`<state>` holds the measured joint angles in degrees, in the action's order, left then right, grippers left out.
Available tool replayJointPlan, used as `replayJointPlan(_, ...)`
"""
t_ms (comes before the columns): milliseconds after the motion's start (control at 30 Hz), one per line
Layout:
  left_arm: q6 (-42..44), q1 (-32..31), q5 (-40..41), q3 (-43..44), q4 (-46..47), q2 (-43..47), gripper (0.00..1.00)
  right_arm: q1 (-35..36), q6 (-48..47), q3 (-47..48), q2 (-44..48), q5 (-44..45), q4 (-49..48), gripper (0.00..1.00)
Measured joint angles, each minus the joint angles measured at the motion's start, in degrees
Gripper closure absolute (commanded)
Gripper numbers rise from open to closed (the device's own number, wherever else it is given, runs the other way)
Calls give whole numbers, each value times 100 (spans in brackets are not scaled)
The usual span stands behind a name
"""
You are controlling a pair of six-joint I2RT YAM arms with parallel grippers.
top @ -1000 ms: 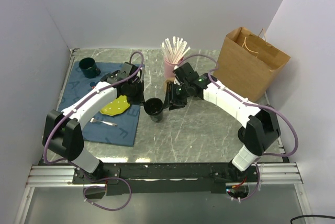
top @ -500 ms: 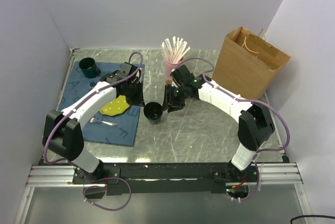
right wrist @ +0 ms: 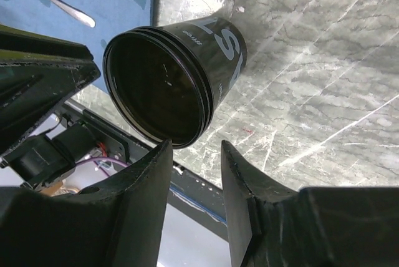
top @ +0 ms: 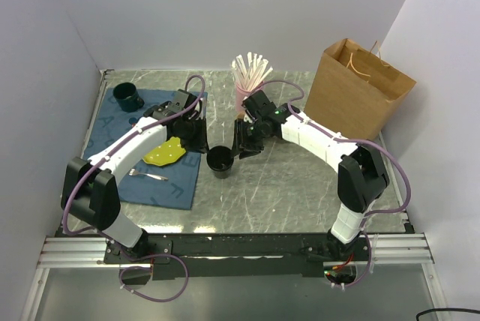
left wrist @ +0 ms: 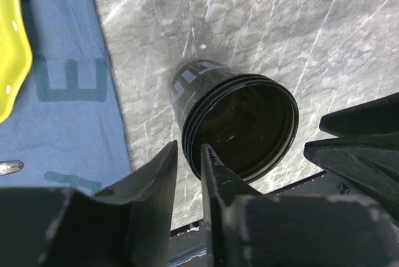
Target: Pack the takeout coffee
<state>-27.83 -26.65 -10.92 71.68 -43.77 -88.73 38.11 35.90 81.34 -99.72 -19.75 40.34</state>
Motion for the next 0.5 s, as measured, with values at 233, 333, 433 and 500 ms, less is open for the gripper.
replayJointPlan(233, 24, 0, -92, -4, 83, -50, 79, 0, -44, 9, 0, 61, 101, 56)
replayJointPlan(333, 33, 0, -92, -9, 107, -105, 80, 0, -59, 9, 0, 68, 111, 56)
replayJointPlan(433, 42, 0, -90, -20, 109, -133, 80, 0, -68, 11, 0, 70, 125, 56)
replayJointPlan(500, 39, 0, -90, -28, 109, -136, 80, 0, -83, 17, 0, 70, 129, 57)
